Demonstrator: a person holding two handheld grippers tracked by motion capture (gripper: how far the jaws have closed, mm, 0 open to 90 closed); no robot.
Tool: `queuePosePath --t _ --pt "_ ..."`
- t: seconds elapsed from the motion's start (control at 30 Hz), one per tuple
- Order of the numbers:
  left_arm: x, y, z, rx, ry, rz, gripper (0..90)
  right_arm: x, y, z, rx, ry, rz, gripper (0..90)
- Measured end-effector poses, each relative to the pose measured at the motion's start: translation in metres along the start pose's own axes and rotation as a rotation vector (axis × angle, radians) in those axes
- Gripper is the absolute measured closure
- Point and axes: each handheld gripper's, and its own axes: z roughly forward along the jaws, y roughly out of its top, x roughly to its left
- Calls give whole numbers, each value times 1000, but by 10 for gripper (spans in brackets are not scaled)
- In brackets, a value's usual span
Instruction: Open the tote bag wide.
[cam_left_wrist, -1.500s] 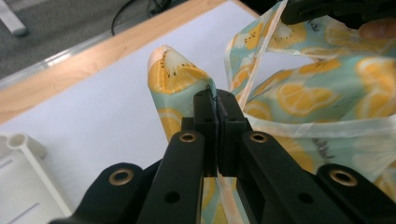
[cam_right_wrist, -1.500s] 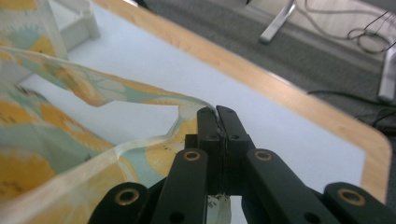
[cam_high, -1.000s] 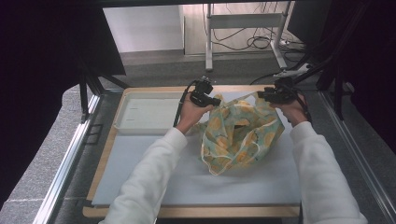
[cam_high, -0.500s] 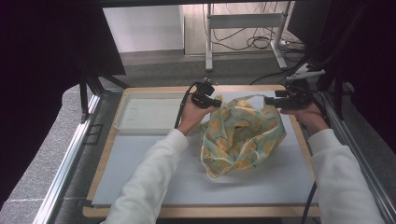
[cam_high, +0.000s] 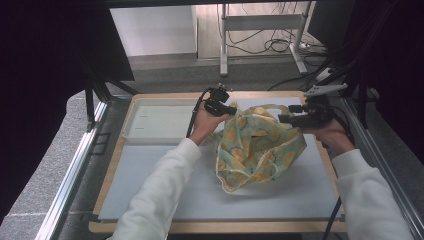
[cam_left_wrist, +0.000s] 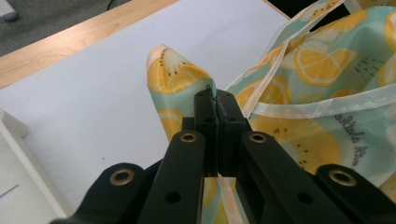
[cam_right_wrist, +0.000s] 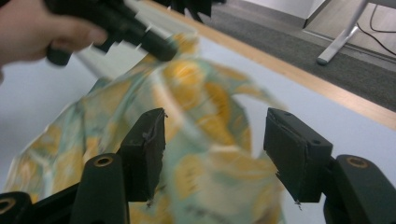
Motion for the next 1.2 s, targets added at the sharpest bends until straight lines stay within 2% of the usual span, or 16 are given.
queuePosePath --t 0.13,0.23,0.33,0.4,0.5,0.6,0.73,0.9,1.0,1.2 --pt "-2 0 -1 1 3 2 896 18 -10 7 49 4 -45 376" --pt "-4 0 -2 3 4 7 896 23 -18 17 102 -35 -75 382" --pt "-4 0 -2 3 -1 11 896 21 -26 28 141 -88 -96 489" --pt "-4 0 -2 3 -3 12 896 19 -29 33 163 -104 -97 589" --pt "-3 0 -2 0 -6 7 896 17 -32 38 171 -130 -103 726" --pt "-2 -1 -2 0 -6 7 896 15 -32 40 151 -135 -106 803" --pt "-1 -2 -2 3 -5 4 896 16 -31 42 140 -118 -111 809" --pt "-1 -3 -2 3 -4 4 895 16 -31 44 137 -98 -106 878" --pt "-1 -3 -2 4 -4 5 896 15 -32 44 134 -87 -100 876" --pt "-1 -3 -1 5 -4 3 896 15 -34 46 129 -91 -103 719"
